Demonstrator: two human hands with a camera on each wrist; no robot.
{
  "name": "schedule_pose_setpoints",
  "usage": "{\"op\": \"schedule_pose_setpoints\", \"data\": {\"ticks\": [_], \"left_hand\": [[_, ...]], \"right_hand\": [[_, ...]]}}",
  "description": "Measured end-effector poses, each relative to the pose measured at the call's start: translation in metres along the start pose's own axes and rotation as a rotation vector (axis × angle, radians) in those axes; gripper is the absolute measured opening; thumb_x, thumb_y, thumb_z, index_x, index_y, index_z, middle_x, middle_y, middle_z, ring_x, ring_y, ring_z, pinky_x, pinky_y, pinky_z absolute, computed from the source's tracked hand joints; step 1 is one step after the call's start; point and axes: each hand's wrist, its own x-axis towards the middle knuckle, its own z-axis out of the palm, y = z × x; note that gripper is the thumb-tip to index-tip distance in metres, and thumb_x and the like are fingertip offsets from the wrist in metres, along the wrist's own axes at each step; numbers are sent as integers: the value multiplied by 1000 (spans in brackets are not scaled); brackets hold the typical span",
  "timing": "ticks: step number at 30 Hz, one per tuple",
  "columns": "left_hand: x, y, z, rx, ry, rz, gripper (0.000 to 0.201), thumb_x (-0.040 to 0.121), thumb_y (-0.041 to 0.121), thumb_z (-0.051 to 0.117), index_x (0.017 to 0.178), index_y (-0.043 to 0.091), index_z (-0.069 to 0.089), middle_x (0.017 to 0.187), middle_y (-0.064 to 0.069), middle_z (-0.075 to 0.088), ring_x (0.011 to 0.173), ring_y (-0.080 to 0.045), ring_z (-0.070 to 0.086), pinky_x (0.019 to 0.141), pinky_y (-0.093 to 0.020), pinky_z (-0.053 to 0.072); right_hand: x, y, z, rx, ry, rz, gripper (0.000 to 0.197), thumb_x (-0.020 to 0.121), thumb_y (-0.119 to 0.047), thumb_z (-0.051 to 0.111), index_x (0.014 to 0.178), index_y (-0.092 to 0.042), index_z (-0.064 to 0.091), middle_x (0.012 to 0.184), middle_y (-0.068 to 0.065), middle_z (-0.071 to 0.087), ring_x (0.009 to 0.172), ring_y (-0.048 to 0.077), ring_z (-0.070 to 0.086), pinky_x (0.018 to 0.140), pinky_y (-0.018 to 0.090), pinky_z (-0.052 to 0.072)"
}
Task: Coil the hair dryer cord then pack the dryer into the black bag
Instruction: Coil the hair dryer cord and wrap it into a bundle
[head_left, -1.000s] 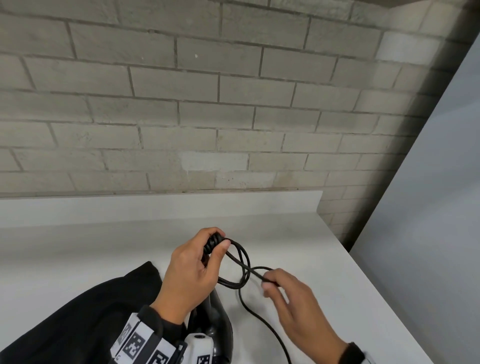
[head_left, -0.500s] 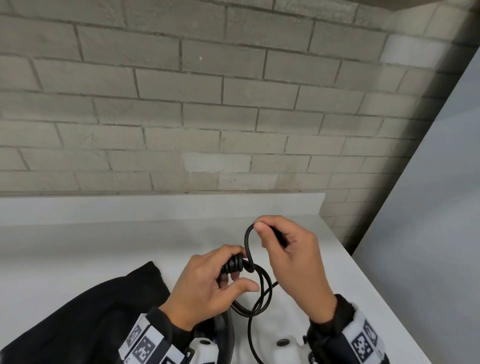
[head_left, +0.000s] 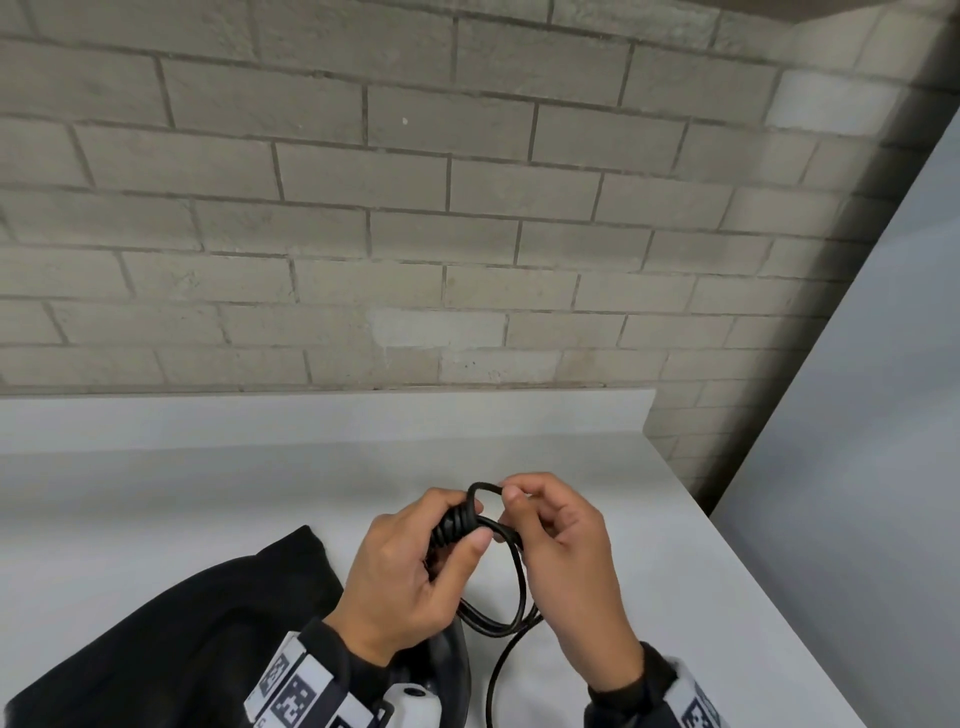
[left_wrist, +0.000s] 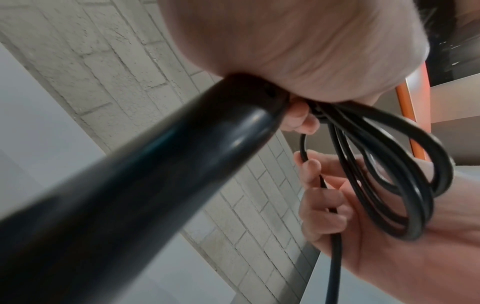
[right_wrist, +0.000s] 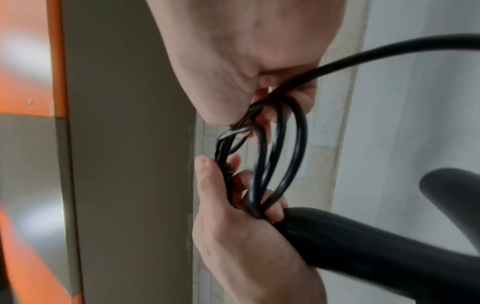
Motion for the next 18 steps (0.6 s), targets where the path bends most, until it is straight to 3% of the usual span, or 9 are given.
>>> {"op": "schedule_pose_setpoints", "data": {"ticks": [3,5,8,10,12,14,16,18], "left_hand": [[0,2,-1,-29,-1,24,24,99,45,50,102,23,59,81,13,69,61,-8,65,53,-31,51],[-2,3,-1,-27,20,28,25,99,46,50,102,23,59,79,12,68,61,-9,65,52,-31,50],[-3,2,-1,13,96,-16,29,98,50,49,101,23,60,72,7,65,60,-11,63,53,-31,50],[-2,0,-2,54,141,-56,30,98,51,49,101,23,60,71,7,65,60,-8,61,55,-27,49],[0,-3,-3,70,157,-96,31,97,52,48,102,24,60,72,8,66,62,-7,62,57,-26,50],[0,-3,-4,42,140,-128,33,97,52,49,104,23,63,77,8,70,67,-8,67,60,-29,53],[-1,-1,-3,-12,122,-160,35,95,49,53,108,20,66,84,10,72,76,-8,71,68,-28,57],[-1,2,-1,-65,118,-206,32,92,44,58,110,19,67,86,13,73,81,-5,71,72,-18,55]], "right_hand": [[-4,-1,-1,119,-111,186,20,96,-16,57,81,-19,69,66,5,62,55,12,49,58,27,38],[-6,-3,-5,133,-188,234,21,96,-15,57,81,-16,71,69,6,60,58,17,45,56,27,35],[-10,-2,-11,134,-251,187,29,99,-33,52,87,-18,74,65,5,51,61,17,43,56,23,36],[-15,-1,-13,143,-324,132,33,91,-46,59,94,-16,73,68,-2,57,65,13,50,60,21,41],[-19,3,-14,174,-386,116,26,82,-32,73,101,-14,73,79,-6,66,73,10,59,67,19,49],[-19,6,-14,161,-431,138,20,84,-11,74,104,-11,73,85,-5,72,77,8,64,69,19,52],[-16,8,-15,152,-463,168,19,84,-5,72,102,-11,75,89,-2,74,81,9,66,73,20,52],[-11,9,-18,185,-484,191,20,80,-8,74,100,-9,75,88,2,71,84,13,66,77,23,52]]}}
